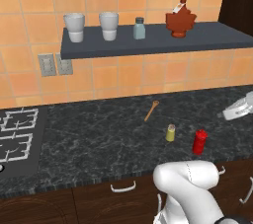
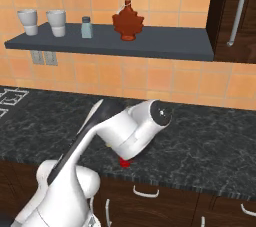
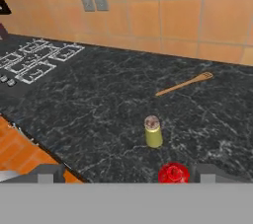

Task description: Put the shaker and condiment bottle from the counter next to their counterparts in the cabinet.

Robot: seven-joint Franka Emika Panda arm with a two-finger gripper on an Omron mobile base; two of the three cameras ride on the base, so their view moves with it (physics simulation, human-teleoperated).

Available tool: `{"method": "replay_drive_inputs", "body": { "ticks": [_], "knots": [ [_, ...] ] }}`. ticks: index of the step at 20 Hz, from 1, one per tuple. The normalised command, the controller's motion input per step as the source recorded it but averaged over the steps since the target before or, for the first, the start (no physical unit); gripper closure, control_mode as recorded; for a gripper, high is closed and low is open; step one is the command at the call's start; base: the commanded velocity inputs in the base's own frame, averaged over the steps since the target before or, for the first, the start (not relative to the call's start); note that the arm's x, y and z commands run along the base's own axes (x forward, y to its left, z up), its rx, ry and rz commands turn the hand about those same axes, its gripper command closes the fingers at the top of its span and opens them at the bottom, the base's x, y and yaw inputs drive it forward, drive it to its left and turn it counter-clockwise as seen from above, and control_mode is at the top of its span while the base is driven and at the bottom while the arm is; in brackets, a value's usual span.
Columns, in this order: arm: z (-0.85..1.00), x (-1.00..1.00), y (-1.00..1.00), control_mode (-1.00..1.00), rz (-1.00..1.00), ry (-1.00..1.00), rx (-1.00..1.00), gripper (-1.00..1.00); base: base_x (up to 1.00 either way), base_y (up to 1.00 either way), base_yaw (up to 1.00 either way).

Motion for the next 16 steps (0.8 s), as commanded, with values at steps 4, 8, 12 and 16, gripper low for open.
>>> {"method": "replay_drive_inputs", "body": {
  "ticks": [4,8,12,16],
  "knots": [
    [-0.34,-0.39,-0.52,-1.0,0.23,-0.08,0.24,-1.0,0.0,0.0,0.0],
    [-0.36,-0.09,0.02,-1.0,0.12,-0.01,0.08,-1.0,0.0,0.0,0.0],
    [-0.54,-0.07,0.0,-1.0,0.09,-0.15,0.03,-1.0,0.0,0.0,0.0],
    [-0.57,-0.09,-0.01,-1.0,0.09,-0.32,0.0,-1.0,0.0,0.0,0.0]
  ]
}}
